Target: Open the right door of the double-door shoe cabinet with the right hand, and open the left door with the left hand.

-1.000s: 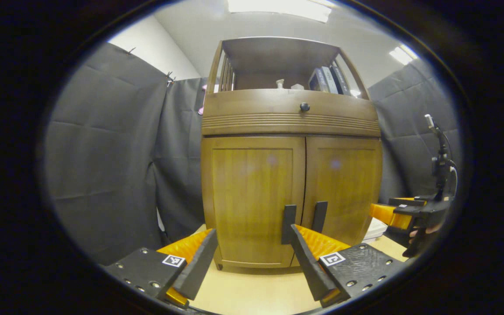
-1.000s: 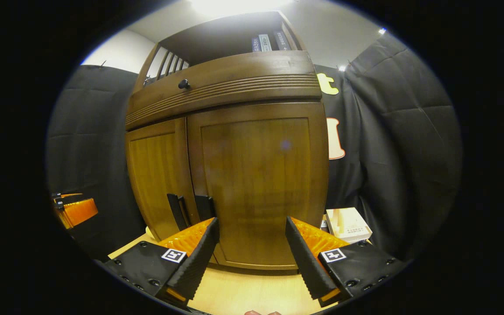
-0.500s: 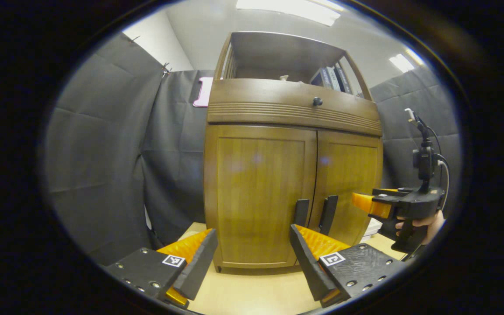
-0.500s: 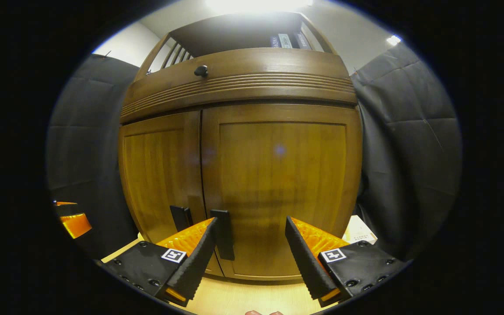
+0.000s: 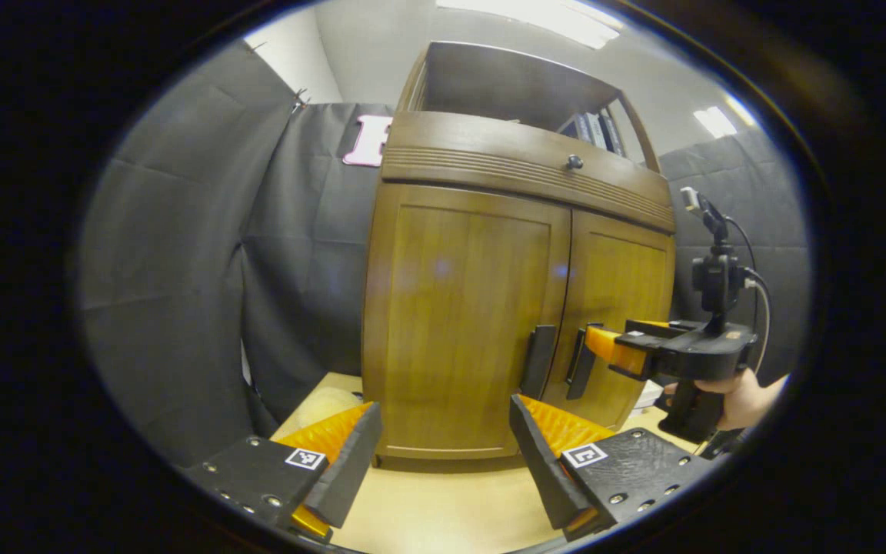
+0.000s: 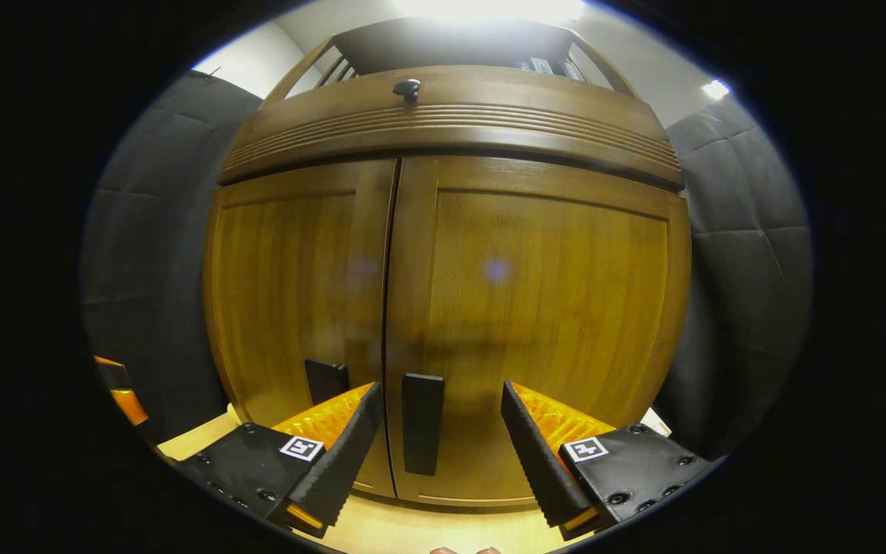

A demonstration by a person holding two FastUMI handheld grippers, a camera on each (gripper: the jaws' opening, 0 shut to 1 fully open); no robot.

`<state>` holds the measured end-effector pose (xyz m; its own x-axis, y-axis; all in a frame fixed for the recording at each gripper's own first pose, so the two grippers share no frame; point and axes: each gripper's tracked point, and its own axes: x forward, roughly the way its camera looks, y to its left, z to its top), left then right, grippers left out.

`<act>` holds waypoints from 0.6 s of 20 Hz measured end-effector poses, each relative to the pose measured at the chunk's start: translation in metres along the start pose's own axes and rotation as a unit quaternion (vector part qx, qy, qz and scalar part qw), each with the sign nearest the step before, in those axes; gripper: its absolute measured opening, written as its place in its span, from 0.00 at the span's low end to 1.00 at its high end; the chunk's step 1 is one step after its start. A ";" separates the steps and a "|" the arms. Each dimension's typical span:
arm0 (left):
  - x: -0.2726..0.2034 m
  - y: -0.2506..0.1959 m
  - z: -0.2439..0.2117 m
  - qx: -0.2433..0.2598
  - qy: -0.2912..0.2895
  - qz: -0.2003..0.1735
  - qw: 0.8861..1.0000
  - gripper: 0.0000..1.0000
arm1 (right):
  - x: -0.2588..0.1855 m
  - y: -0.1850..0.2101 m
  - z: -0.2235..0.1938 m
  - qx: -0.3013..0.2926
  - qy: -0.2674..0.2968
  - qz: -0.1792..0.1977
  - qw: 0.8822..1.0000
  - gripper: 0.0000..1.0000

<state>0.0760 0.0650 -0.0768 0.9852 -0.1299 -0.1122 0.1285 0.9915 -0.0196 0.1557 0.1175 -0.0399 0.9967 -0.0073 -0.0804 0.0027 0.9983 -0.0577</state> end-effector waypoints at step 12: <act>0.000 -0.003 0.005 0.019 -0.016 -0.034 0.999 0.96 | 0.031 0.017 -0.031 0.028 0.048 -0.003 0.998 0.36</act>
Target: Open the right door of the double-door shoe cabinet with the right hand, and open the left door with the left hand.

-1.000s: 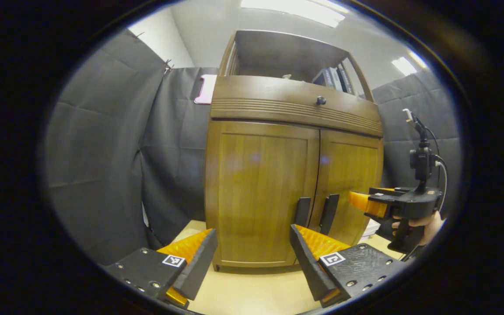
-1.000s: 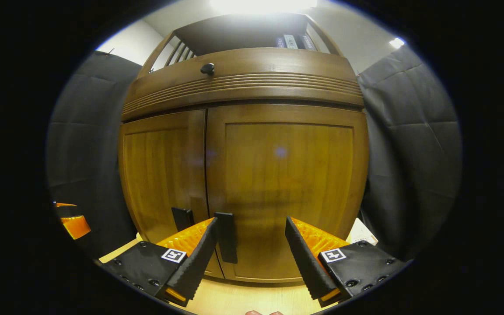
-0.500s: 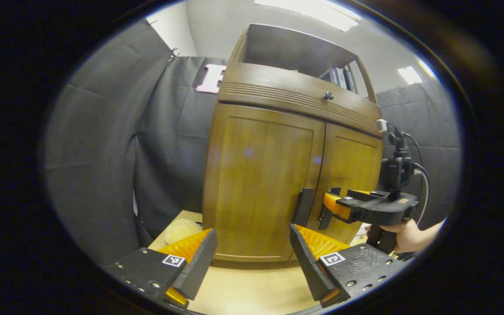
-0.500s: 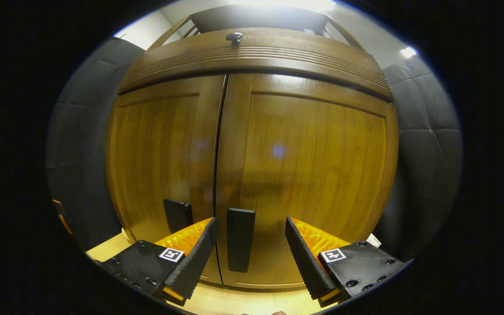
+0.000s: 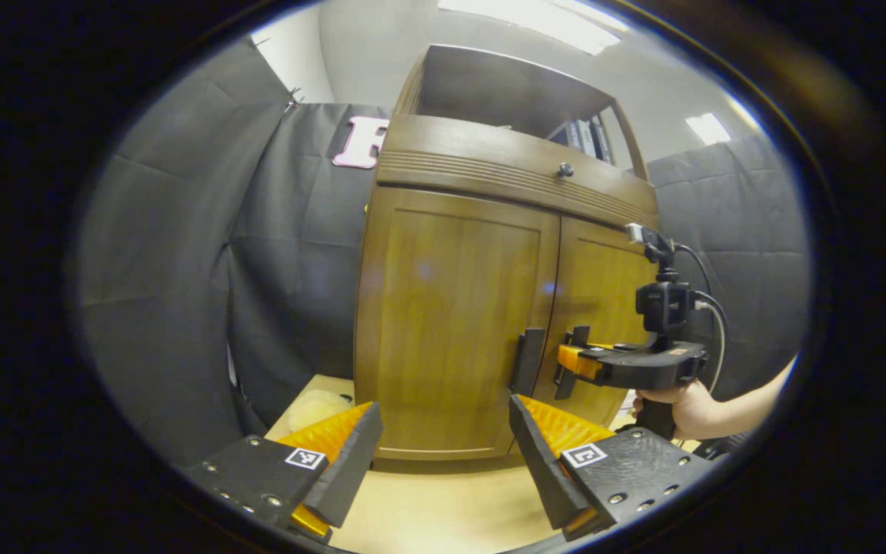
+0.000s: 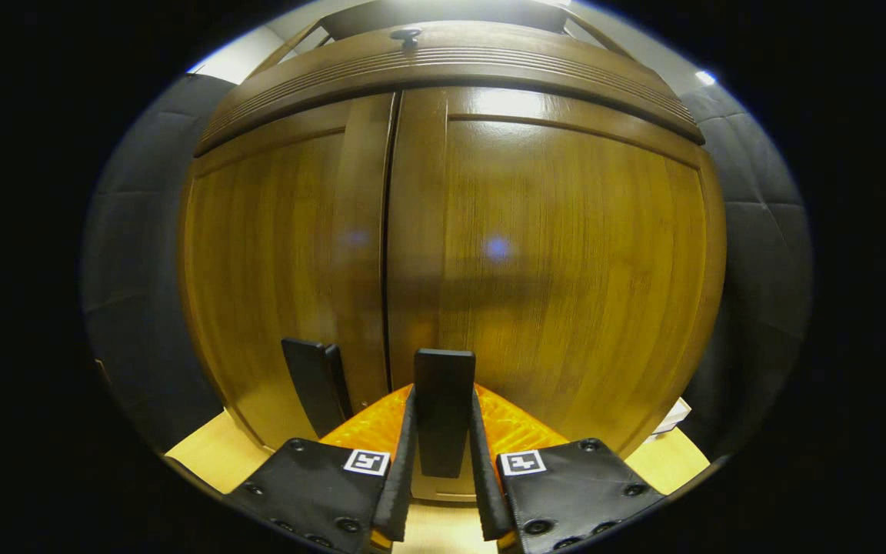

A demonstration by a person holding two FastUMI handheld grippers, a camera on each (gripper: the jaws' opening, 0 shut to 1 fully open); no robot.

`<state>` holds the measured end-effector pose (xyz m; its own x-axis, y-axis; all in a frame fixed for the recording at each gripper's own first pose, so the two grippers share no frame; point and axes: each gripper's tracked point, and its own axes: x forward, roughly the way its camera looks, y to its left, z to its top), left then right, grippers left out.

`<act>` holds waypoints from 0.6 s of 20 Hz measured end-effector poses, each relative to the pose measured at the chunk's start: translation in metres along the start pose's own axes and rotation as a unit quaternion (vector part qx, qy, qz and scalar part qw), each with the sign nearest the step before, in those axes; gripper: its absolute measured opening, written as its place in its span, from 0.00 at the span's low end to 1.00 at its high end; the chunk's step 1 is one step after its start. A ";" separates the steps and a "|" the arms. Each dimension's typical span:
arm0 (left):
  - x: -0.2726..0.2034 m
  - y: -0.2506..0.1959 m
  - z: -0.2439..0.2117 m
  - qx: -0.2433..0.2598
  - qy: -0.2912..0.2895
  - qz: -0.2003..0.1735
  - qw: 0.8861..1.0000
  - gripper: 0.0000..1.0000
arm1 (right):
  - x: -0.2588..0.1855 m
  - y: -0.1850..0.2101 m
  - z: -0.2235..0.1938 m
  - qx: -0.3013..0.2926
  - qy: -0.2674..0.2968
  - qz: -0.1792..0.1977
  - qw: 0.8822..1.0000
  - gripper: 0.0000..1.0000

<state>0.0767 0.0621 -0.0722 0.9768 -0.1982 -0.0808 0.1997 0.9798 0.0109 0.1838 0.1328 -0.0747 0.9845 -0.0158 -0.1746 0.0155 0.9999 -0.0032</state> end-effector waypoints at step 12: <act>0.003 -0.006 -0.005 -0.011 0.010 -0.017 1.000 0.96 | -0.002 0.001 -0.002 0.012 0.008 0.019 1.000 0.10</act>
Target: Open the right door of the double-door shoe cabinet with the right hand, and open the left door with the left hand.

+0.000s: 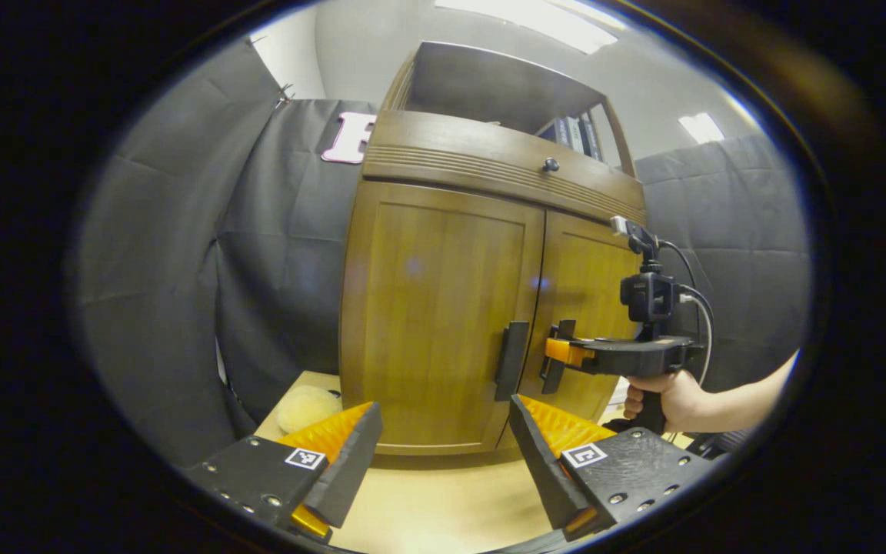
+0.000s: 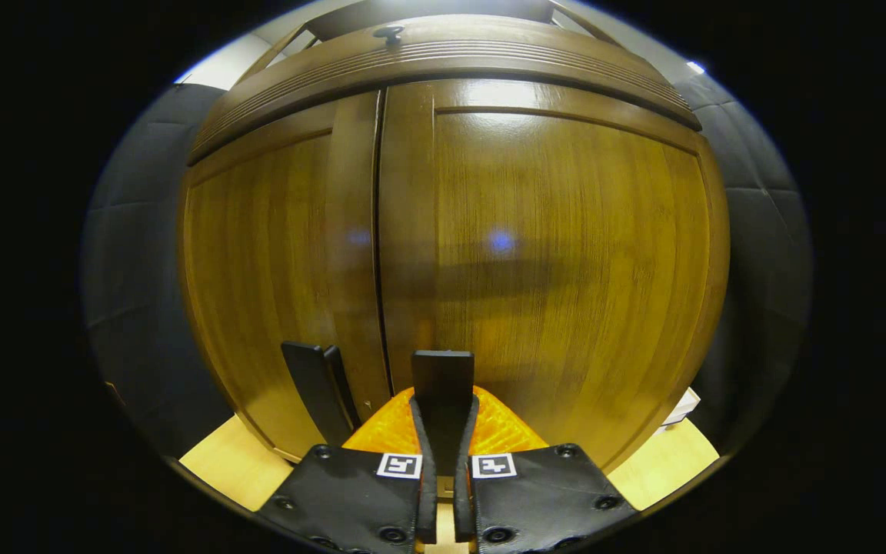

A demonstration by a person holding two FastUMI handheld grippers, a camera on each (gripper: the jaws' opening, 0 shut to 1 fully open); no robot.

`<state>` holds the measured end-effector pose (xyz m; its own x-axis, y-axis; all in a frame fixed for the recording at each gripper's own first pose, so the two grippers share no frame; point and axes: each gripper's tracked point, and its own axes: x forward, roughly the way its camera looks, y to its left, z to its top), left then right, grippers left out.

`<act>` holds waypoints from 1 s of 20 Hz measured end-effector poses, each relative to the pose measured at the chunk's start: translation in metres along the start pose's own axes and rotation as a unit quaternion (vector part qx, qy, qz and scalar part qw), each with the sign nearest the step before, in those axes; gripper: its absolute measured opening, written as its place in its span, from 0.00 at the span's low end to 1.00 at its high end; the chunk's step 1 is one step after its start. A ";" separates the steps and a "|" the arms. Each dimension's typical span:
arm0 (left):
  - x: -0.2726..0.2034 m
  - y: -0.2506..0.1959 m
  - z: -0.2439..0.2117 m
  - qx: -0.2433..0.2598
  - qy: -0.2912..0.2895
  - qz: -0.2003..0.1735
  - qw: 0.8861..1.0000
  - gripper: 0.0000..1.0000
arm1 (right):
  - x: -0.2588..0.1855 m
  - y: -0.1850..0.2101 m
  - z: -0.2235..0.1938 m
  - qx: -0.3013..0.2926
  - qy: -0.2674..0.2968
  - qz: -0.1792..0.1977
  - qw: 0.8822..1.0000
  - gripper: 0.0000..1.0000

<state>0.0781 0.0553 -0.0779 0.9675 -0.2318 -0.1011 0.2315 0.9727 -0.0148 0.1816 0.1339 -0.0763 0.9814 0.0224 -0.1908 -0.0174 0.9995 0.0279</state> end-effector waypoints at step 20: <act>-0.012 -0.014 0.005 -0.005 0.012 0.053 0.998 0.95 | -0.104 -0.015 -0.020 -0.011 0.020 0.065 0.998 0.10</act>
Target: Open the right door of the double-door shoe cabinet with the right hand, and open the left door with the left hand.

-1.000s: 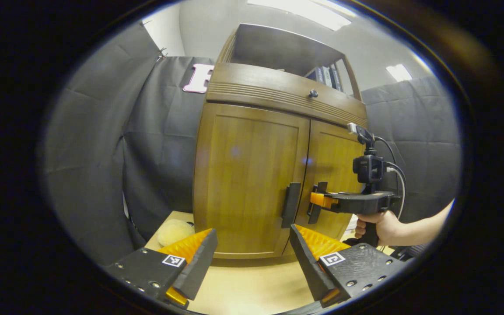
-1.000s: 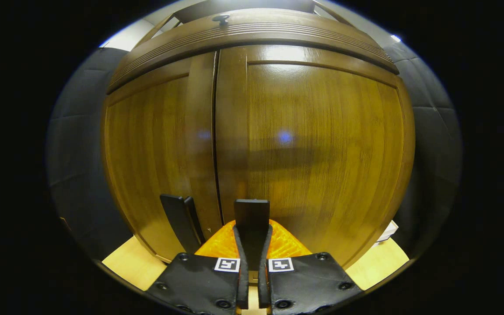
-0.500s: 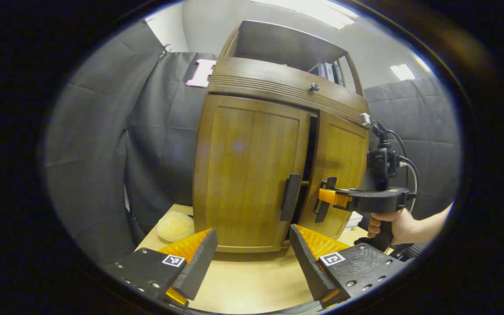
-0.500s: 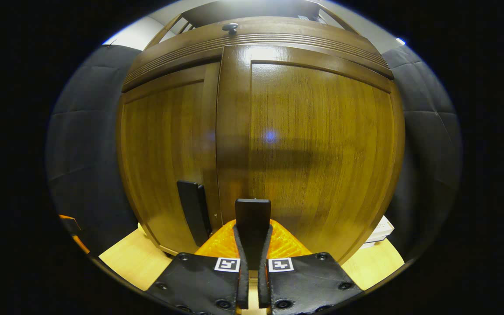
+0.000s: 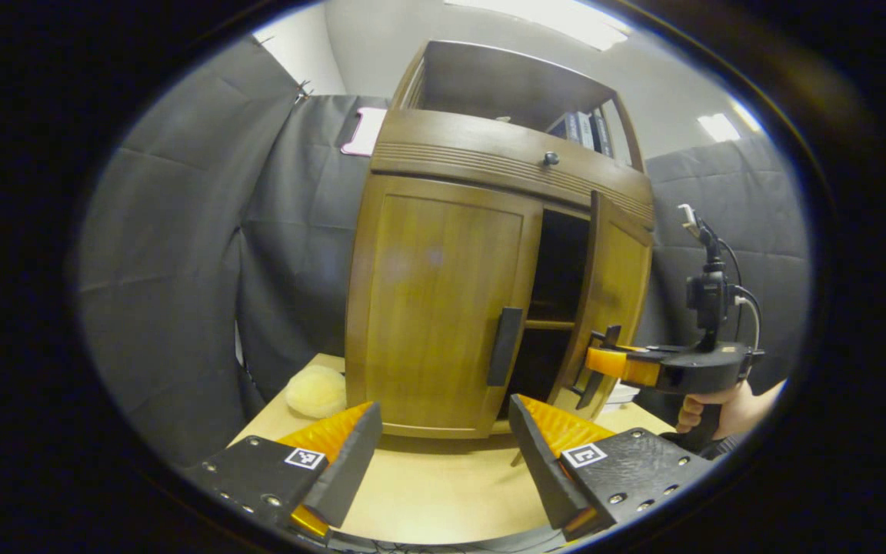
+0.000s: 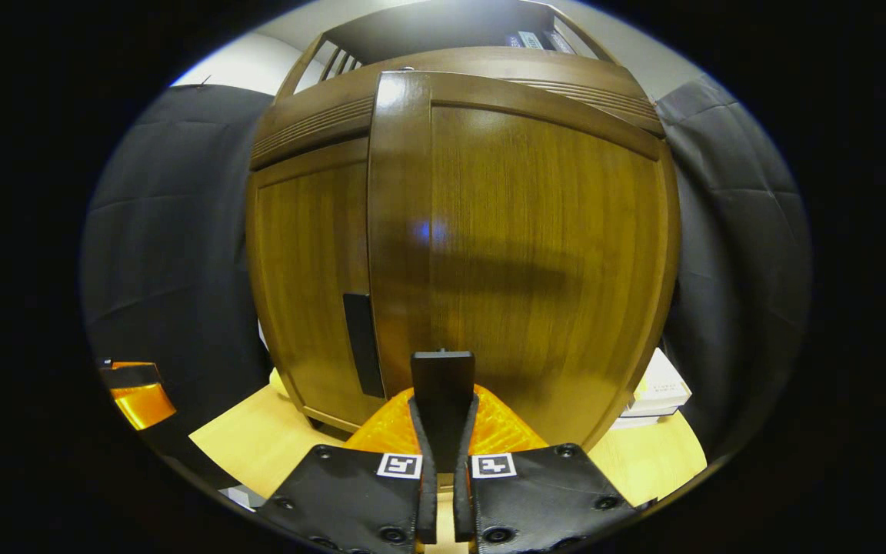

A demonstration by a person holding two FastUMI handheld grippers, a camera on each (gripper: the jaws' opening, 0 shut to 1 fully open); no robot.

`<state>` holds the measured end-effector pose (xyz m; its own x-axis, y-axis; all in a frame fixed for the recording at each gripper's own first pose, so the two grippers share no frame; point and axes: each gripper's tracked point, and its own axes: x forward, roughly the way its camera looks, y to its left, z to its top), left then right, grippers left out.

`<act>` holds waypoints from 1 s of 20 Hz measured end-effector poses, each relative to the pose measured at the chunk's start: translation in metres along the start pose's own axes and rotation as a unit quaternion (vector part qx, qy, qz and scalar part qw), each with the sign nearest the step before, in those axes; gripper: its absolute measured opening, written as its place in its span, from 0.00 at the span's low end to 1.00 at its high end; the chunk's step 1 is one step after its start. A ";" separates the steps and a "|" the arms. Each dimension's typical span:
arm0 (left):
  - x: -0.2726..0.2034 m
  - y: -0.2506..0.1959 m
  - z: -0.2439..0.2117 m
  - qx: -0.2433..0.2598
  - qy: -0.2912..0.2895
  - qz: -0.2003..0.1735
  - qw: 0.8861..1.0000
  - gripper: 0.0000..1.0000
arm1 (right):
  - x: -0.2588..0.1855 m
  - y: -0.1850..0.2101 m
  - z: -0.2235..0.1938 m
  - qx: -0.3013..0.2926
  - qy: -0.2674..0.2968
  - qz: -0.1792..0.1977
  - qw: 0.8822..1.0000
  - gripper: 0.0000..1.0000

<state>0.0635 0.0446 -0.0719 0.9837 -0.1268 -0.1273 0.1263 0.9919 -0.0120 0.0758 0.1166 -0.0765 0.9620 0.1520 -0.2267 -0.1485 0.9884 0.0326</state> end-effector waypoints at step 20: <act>-0.009 -0.109 0.009 0.024 -0.025 -0.001 0.999 0.96 | -0.111 -0.089 -0.027 0.005 -0.027 0.030 0.999 0.05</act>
<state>0.0418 -0.0622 -0.0600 0.9885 -0.1298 -0.0780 0.1329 0.9905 0.0352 -0.0241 0.0120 -0.0801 0.9623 0.2110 -0.1718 -0.2046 0.9773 0.0540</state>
